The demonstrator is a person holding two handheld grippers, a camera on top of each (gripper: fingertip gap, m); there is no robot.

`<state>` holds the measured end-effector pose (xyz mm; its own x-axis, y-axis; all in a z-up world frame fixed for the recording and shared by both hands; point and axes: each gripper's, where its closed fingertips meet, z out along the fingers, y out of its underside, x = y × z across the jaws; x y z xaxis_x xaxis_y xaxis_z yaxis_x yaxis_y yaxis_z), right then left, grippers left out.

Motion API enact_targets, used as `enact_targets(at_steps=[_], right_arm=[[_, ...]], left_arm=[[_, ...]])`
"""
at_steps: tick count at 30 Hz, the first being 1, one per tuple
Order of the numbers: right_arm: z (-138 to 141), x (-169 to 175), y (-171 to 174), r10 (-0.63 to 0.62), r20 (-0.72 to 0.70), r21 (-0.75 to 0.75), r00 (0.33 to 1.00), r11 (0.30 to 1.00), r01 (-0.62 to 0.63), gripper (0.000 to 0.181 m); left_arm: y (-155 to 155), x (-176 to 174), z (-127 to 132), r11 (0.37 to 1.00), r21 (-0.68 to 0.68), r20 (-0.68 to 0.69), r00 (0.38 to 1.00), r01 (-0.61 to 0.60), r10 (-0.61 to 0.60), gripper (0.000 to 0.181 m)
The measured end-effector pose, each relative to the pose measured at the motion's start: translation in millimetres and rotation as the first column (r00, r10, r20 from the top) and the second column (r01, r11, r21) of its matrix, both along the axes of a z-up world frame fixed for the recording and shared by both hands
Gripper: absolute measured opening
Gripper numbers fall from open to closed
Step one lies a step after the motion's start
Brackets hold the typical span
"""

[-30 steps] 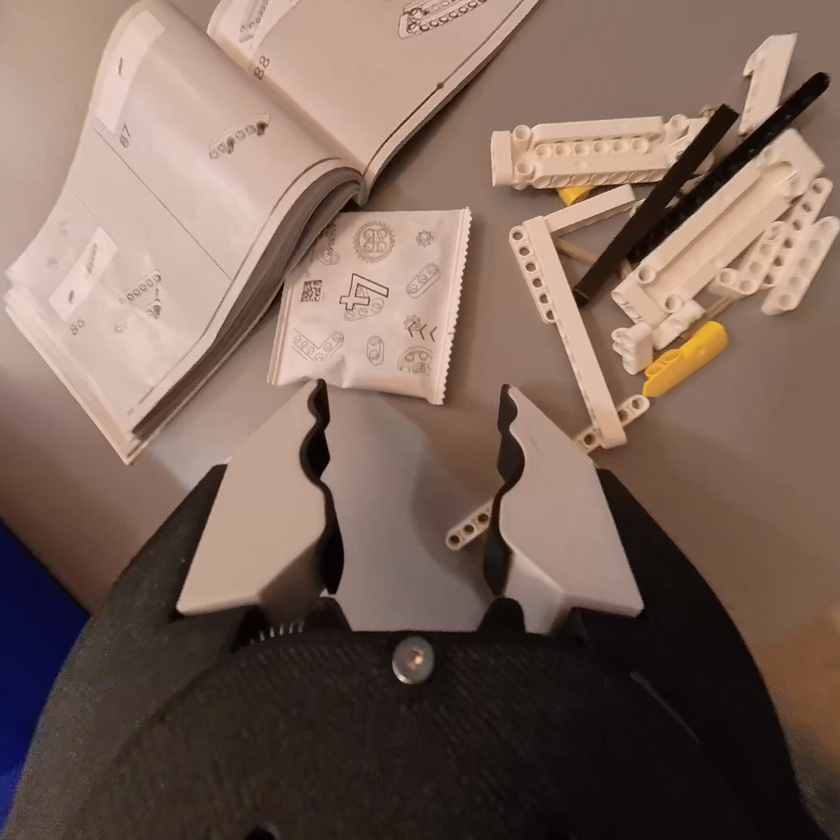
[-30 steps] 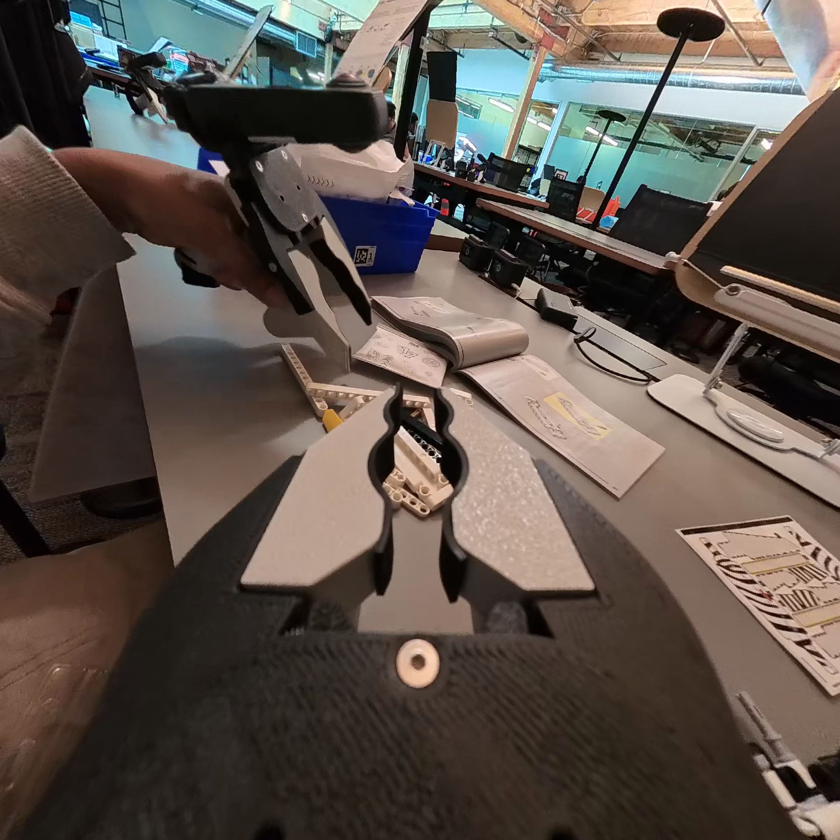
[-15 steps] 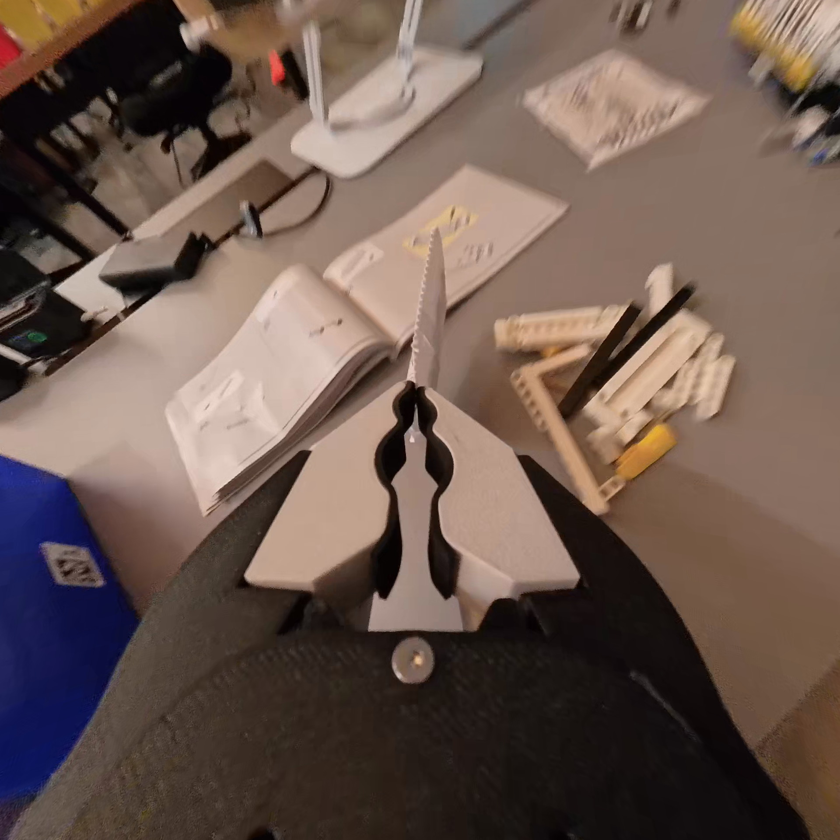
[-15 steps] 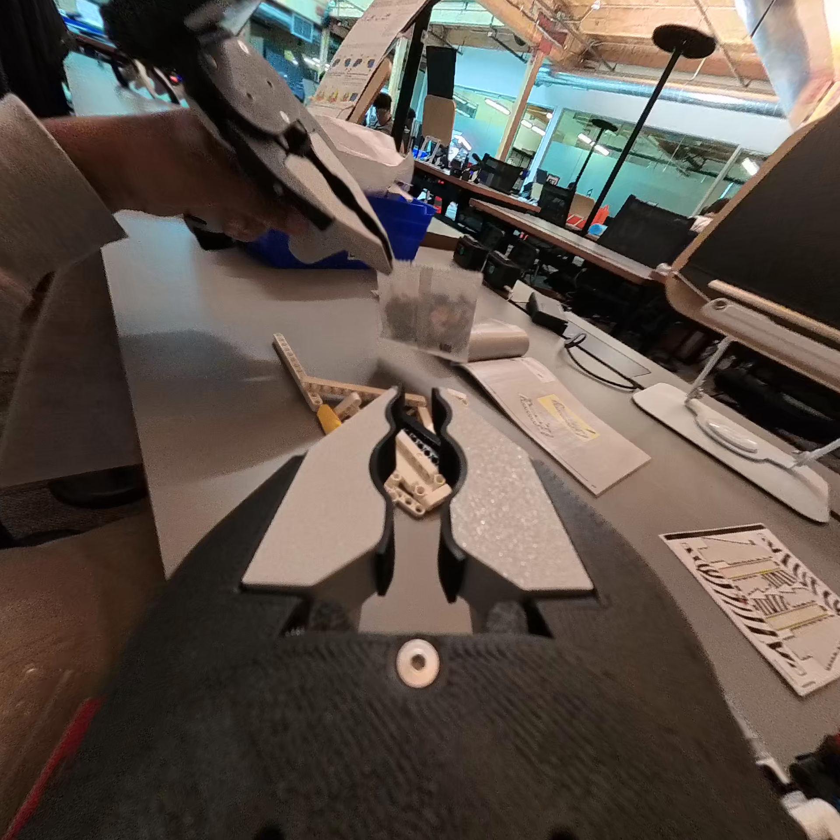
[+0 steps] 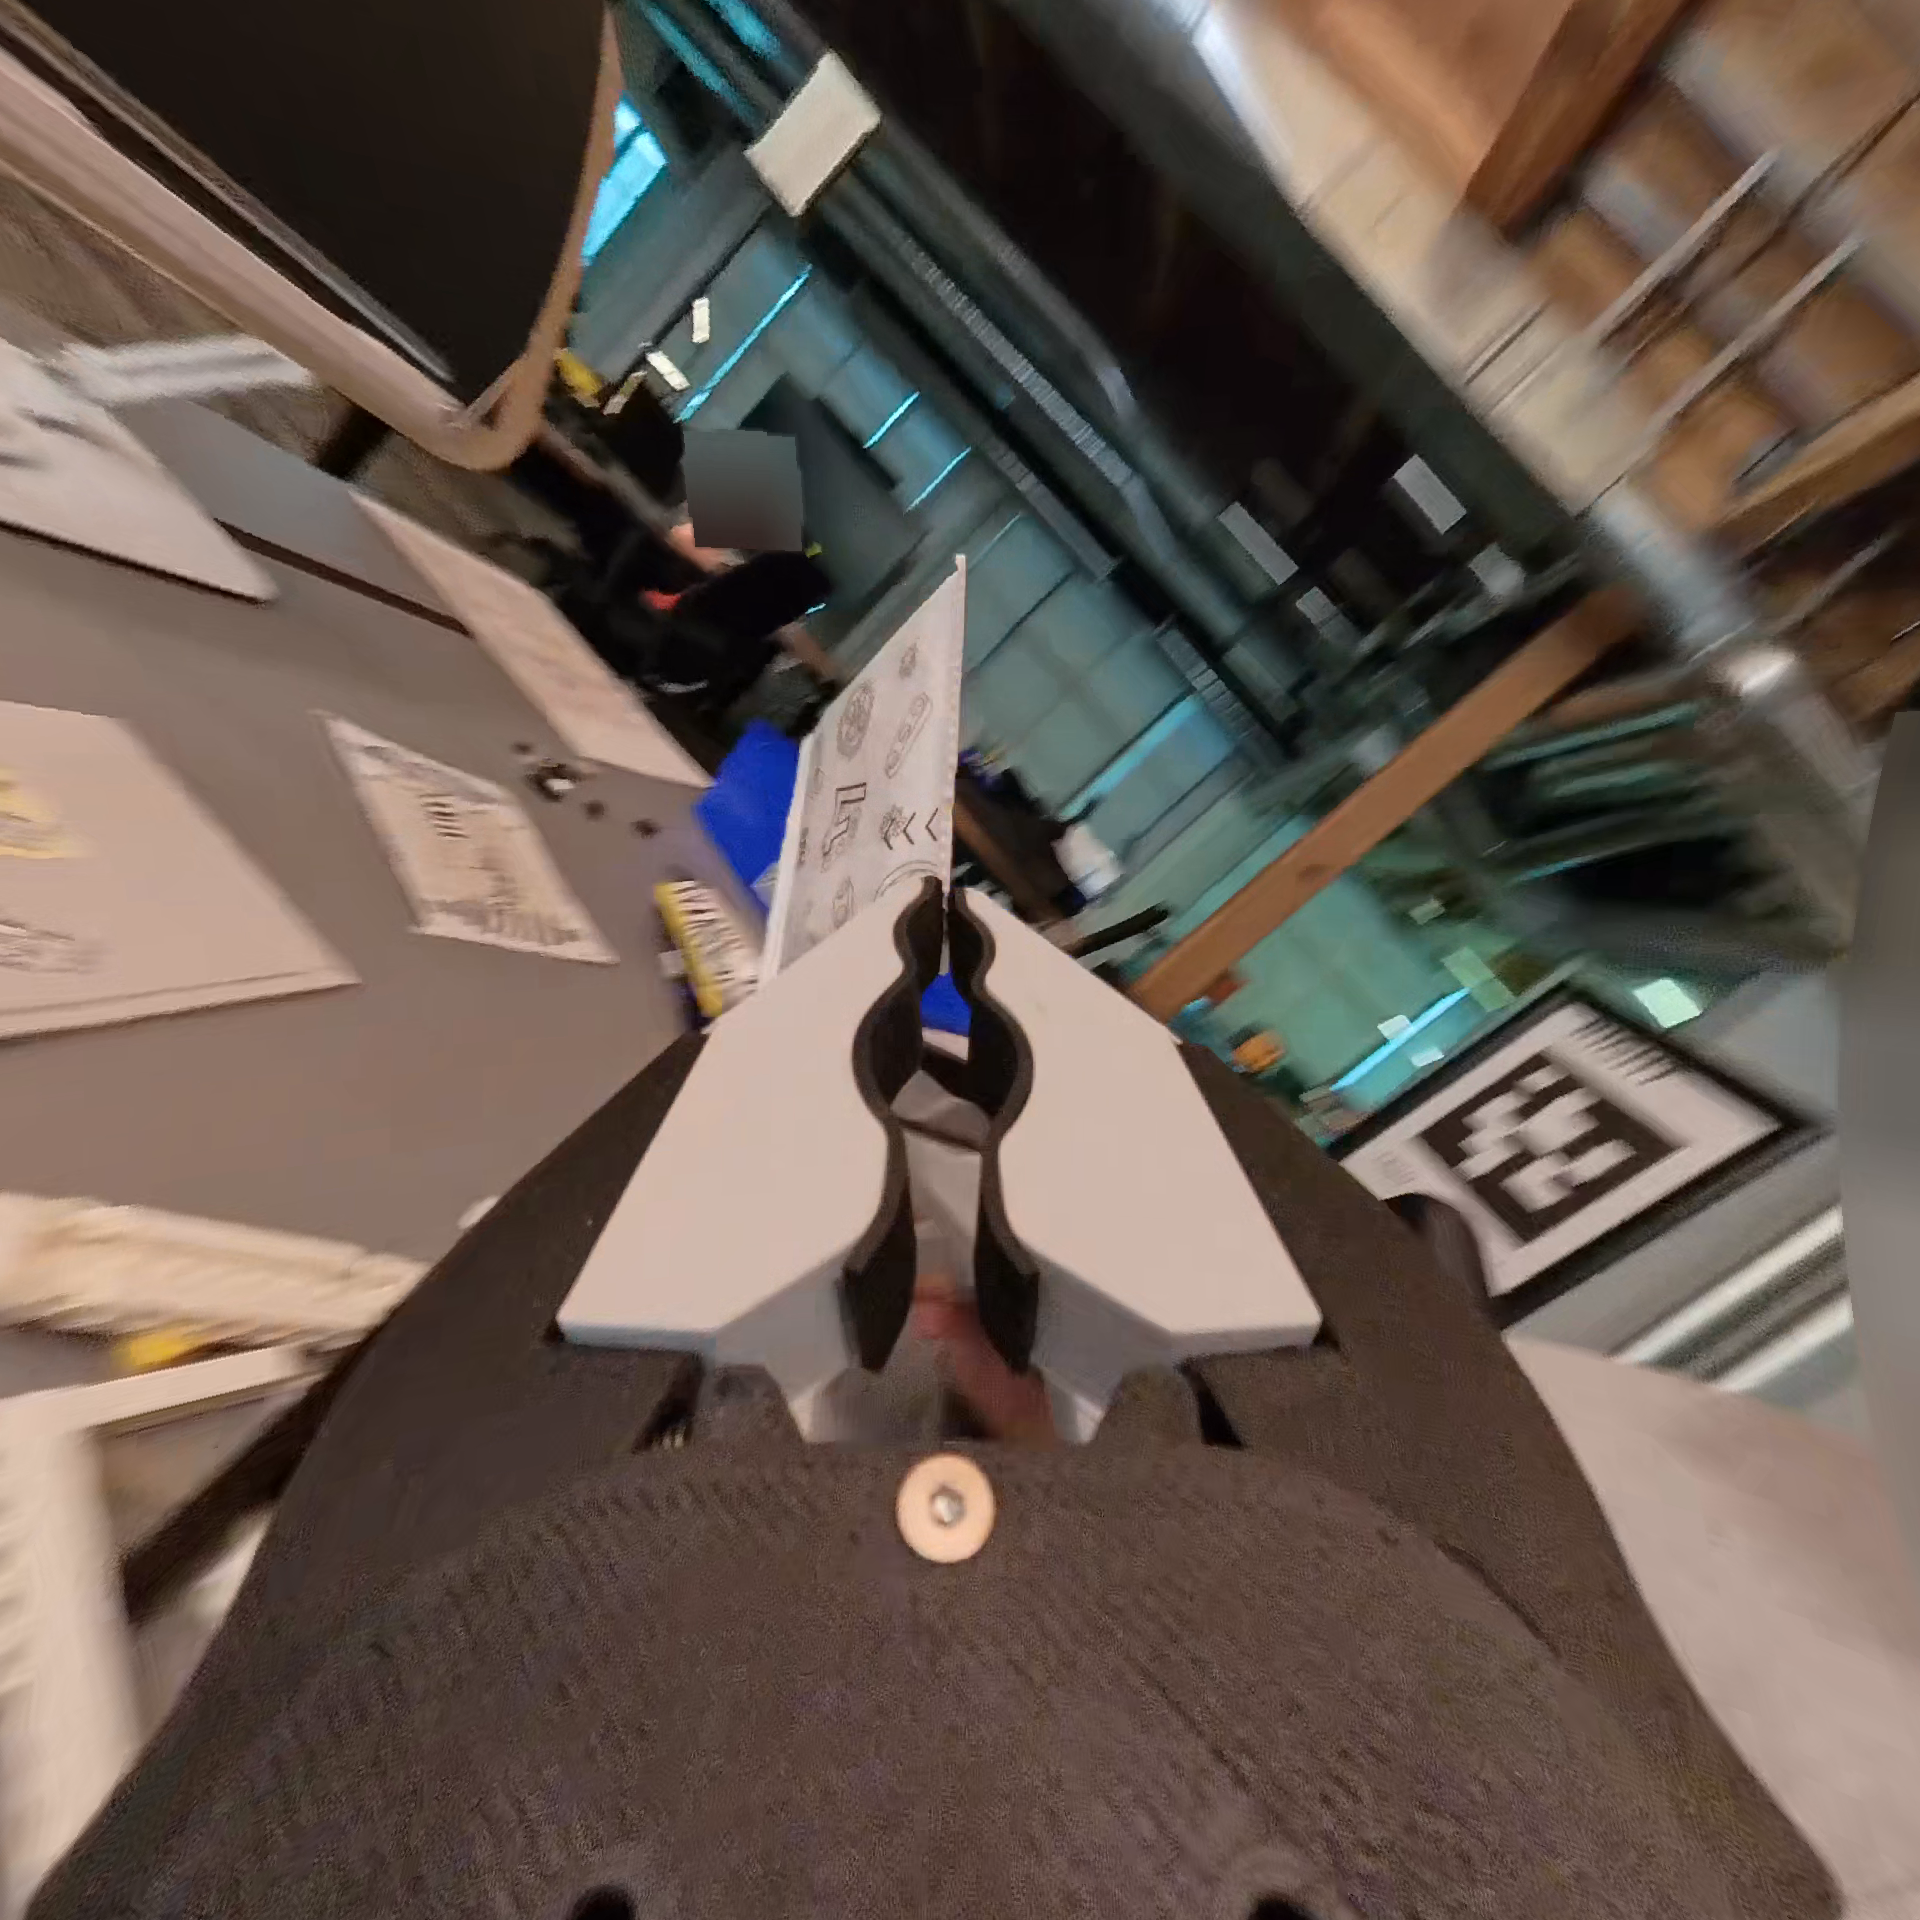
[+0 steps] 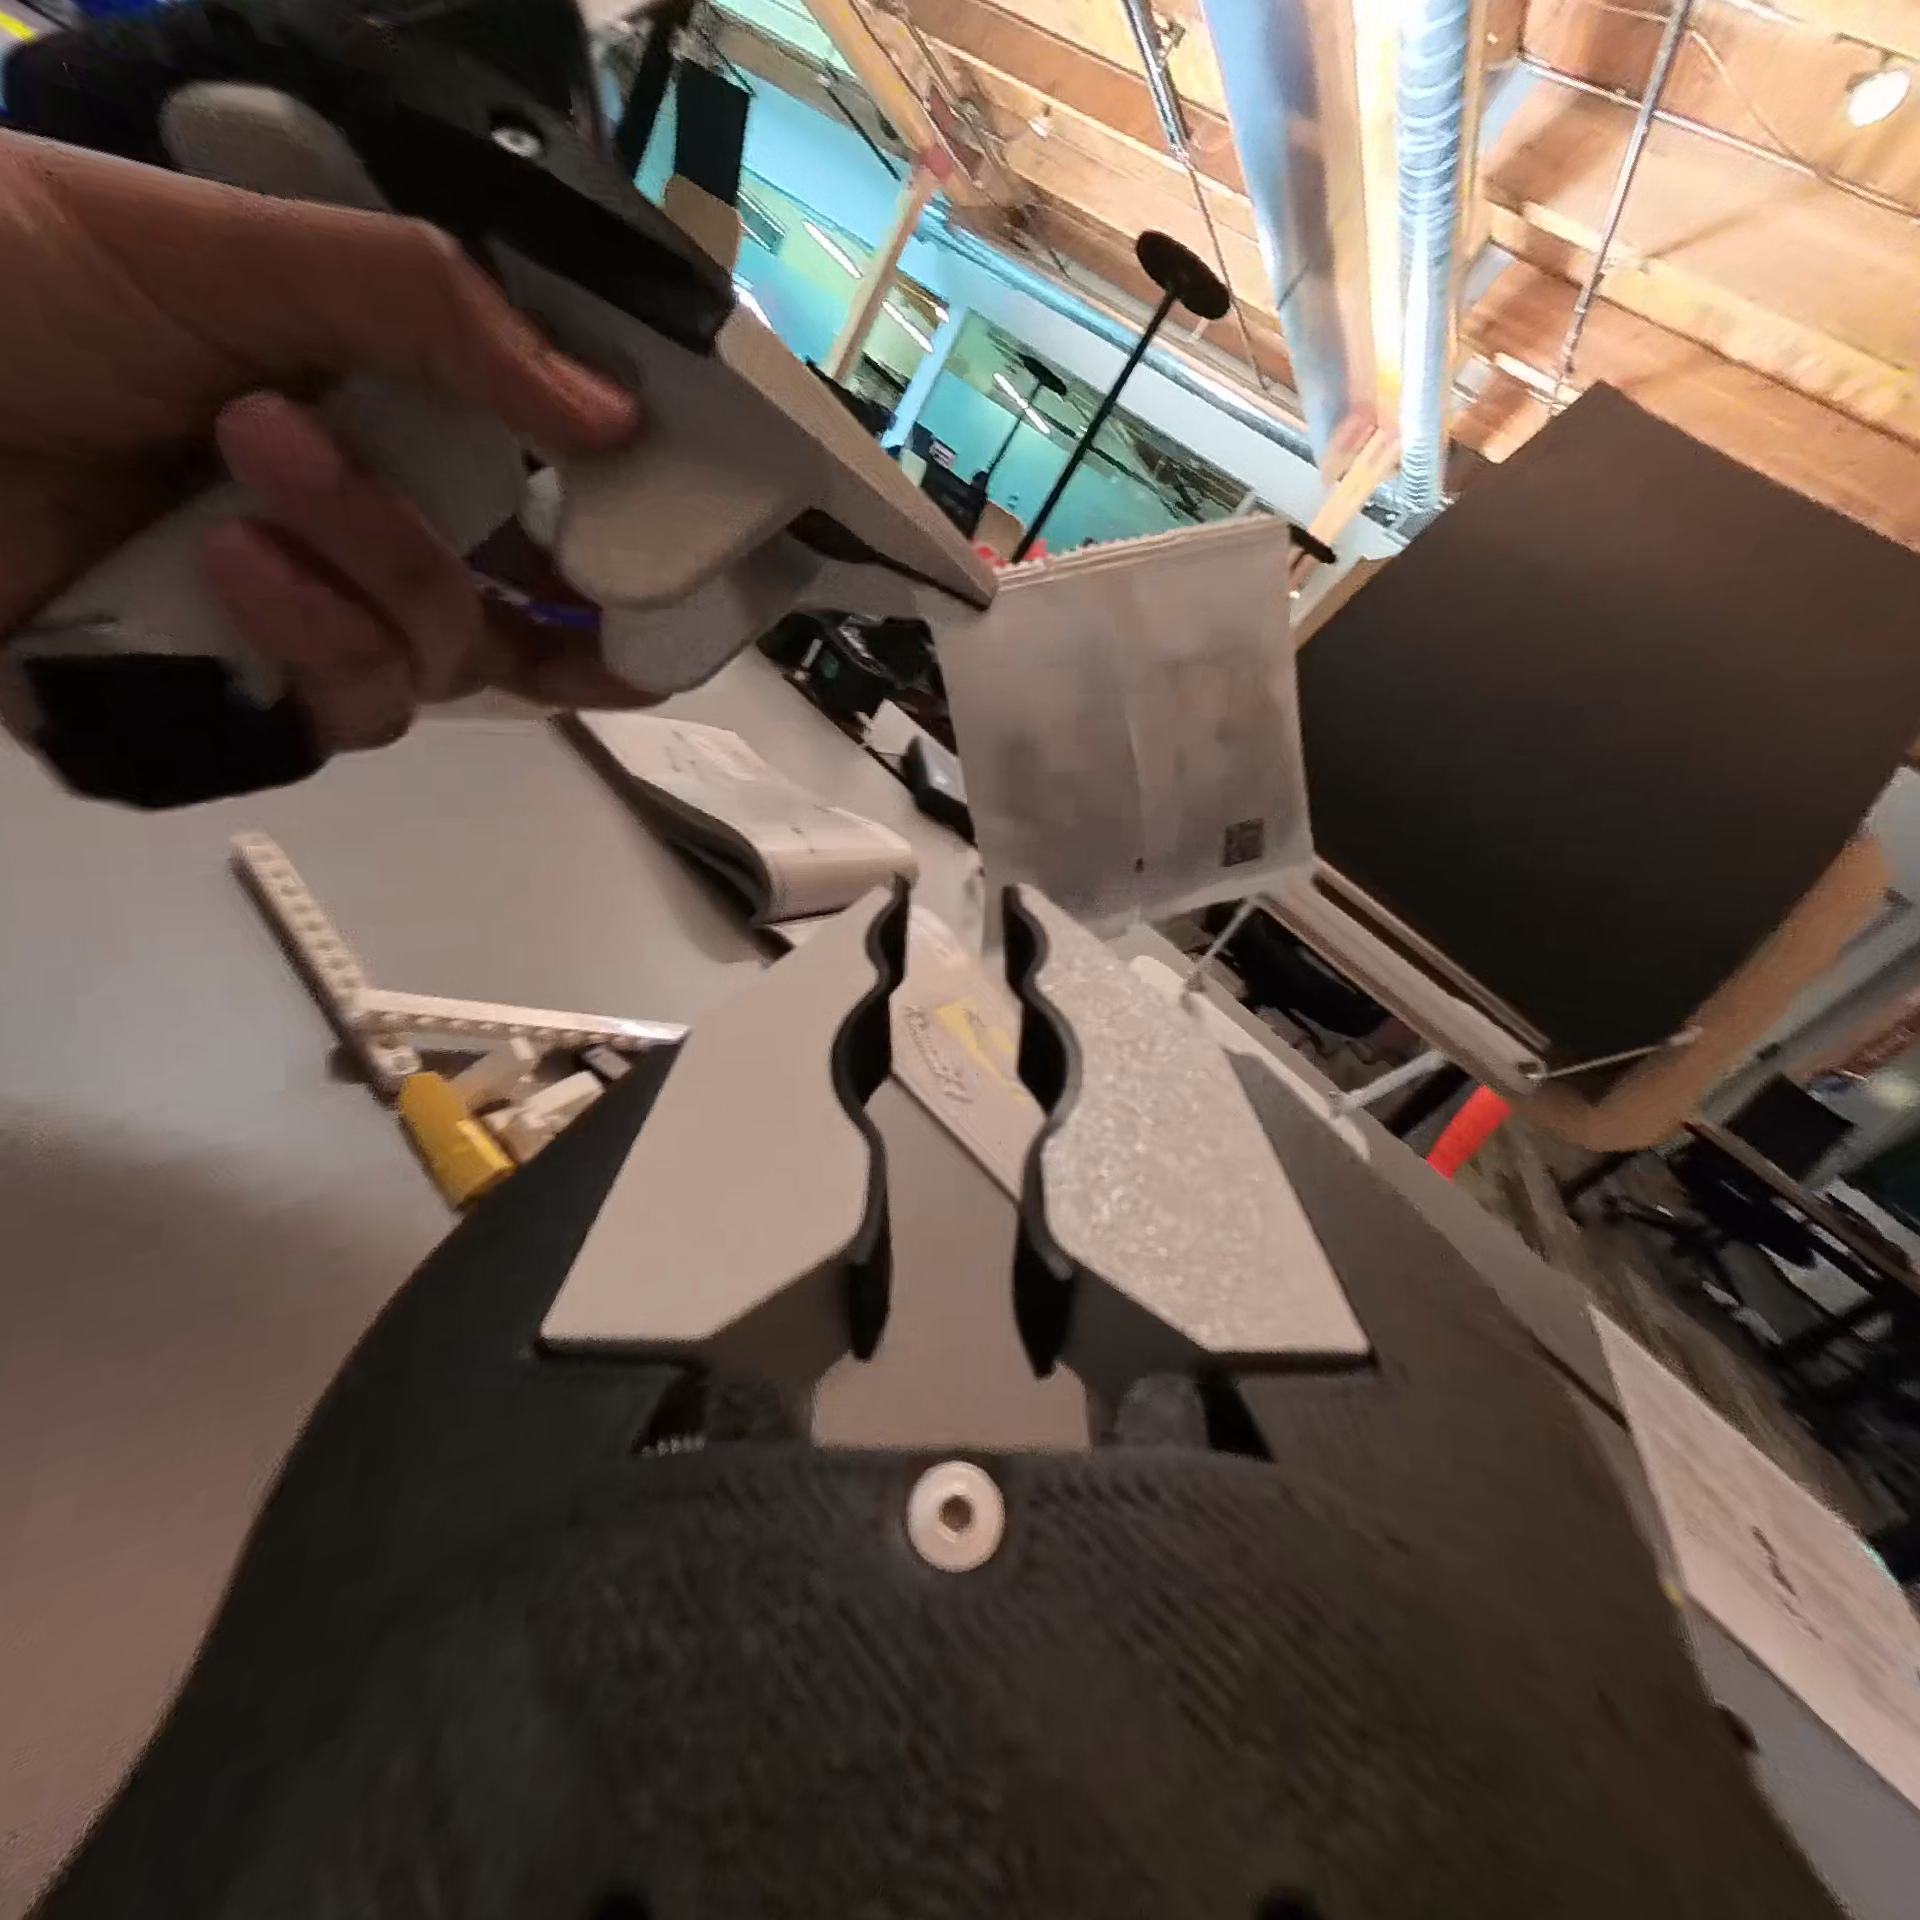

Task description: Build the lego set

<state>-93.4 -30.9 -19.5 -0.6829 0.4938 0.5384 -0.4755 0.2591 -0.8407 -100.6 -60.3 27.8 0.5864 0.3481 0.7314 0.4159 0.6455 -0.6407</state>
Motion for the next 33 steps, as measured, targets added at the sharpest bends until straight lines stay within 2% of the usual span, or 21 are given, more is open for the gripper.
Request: enact_targets(at_steps=[1, 3, 5, 10, 13, 17, 18, 20, 21, 23, 25, 28, 29, 31, 33], right_arm=[[3, -6, 2, -0.022, -0.019, 0.0, 1.0, 1.0, 0.022, 0.025], [10, -17, 7, -0.064, -0.059, -0.001, 0.996, 0.998, 0.064, 0.037], [15, -24, 13, -0.089, -0.096, 0.008, 0.991, 0.996, 0.091, 0.046], [32, -28, 27, -0.138, -0.227, 0.001, 0.964, 0.99, 0.141, 0.025], [31, -25, 29, -0.119, -0.238, 0.033, 0.964, 0.991, 0.131, 0.016], [18, -18, 23, -0.035, -0.112, 0.124, 0.993, 0.991, 0.049, 0.006], [14, -18, 22, -0.016, -0.061, 0.148, 0.998, 0.989, 0.025, 0.006], [3, -19, 21, 0.02, 0.09, 0.203, 0.996, 0.978, -0.038, 0.005], [-2, -18, 21, 0.042, 0.186, 0.229, 0.982, 0.97, -0.085, 0.004], [-13, -14, 25, 0.085, 0.385, 0.263, 0.919, 0.944, -0.198, 0.004], [-18, -7, 32, 0.123, 0.553, 0.254, 0.824, 0.917, -0.307, 0.004], [-14, 4, 39, 0.192, 0.712, 0.172, 0.675, 0.885, -0.433, 0.004], [-11, 9, 41, 0.221, 0.749, 0.135, 0.624, 0.872, -0.471, 0.004], [-3, 19, 43, 0.289, 0.795, 0.052, 0.533, 0.843, -0.535, 0.004], [1, 22, 47, 0.326, 0.809, 0.006, 0.49, 0.828, -0.56, 0.004]], left_arm=[[6, 0, 4, 0.996, 0.083, 0.006, 1.0, 0.028, -0.029, 0.0], [17, 0, 9, 0.977, 0.201, 0.012, 0.997, 0.071, -0.075, 0.0], [26, 1, 12, 0.961, 0.26, 0.017, 0.995, 0.091, -0.098, 0.0], [40, 1, 16, 0.93, 0.35, 0.028, 0.992, 0.107, -0.125, 0.0], [40, 0, 14, 0.933, 0.345, 0.038, 0.991, 0.104, -0.125, 0.0], [28, -6, 4, 0.976, 0.218, 0.05, 0.998, 0.019, -0.031, 0.008], [27, -6, 4, 0.987, 0.159, 0.023, 1.0, 0.014, -0.018, 0.02], [33, -4, -1, 0.999, -0.049, -0.053, 0.999, 0.004, -0.007, 0.041], [35, -5, -8, 0.984, -0.174, -0.077, 0.997, -0.026, 0.012, 0.048], [32, -8, -15, 0.922, -0.366, -0.149, 0.986, -0.127, 0.077, 0.071], [33, -6, -19, 0.863, -0.475, -0.216, 0.973, -0.173, 0.076, 0.086], [58, 14, -29, 0.824, -0.566, -0.234, 0.965, -0.037, -0.118, 0.082], [63, 17, -35, 0.806, -0.592, -0.221, 0.962, -0.002, -0.16, 0.073], [68, 20, -43, 0.772, -0.635, -0.222, 0.954, 0.016, -0.202, 0.042], [75, 30, -42, 0.767, -0.638, -0.24, 0.931, 0.062, -0.275, 0.011]])
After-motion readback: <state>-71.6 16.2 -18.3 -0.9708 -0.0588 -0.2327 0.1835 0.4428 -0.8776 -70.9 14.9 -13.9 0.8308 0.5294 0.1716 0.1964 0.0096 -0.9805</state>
